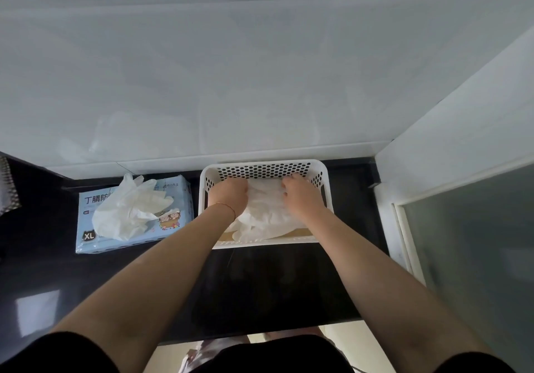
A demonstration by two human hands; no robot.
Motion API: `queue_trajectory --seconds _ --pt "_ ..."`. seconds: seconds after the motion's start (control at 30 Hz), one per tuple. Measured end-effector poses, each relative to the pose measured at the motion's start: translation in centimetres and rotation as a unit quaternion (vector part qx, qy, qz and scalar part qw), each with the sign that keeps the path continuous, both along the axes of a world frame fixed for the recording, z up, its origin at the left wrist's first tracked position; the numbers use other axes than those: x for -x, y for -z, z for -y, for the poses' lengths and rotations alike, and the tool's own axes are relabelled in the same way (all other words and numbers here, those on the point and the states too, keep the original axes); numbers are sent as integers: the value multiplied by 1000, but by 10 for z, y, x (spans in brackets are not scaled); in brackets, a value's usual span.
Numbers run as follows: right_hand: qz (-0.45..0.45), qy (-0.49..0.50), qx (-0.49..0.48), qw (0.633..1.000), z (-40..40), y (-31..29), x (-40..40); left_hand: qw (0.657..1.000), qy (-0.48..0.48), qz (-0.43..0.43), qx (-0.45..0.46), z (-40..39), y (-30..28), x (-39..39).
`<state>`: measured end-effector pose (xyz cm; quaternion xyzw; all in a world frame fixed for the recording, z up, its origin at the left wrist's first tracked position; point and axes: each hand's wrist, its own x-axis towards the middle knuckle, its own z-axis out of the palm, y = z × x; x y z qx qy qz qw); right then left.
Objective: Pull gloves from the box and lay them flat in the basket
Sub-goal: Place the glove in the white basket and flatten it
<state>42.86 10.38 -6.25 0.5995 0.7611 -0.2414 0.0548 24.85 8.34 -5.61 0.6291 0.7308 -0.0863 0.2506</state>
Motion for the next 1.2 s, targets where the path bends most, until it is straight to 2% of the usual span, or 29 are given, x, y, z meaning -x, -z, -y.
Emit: queue_trajectory --seconds 0.27,0.5,0.67,0.77,0.97,1.1,1.2 --pt "18 -3 -60 998 1 7 5 997 -50 29 -41 3 3 2" --pt "20 21 -31 999 1 10 7 994 -72 57 -57 4 -1 3" --pt "-64 5 11 998 3 11 6 992 -72 97 -45 9 1 3" --pt "-54 -19 34 998 5 15 9 996 -38 81 -9 10 1 5" --pt "-72 26 -1 997 5 14 12 998 -49 40 -1 10 4 9" --pt "-74 35 -20 996 4 10 11 998 -57 22 -29 8 2 6" --pt "-87 58 -54 993 4 6 14 993 -75 45 -77 10 -2 5"
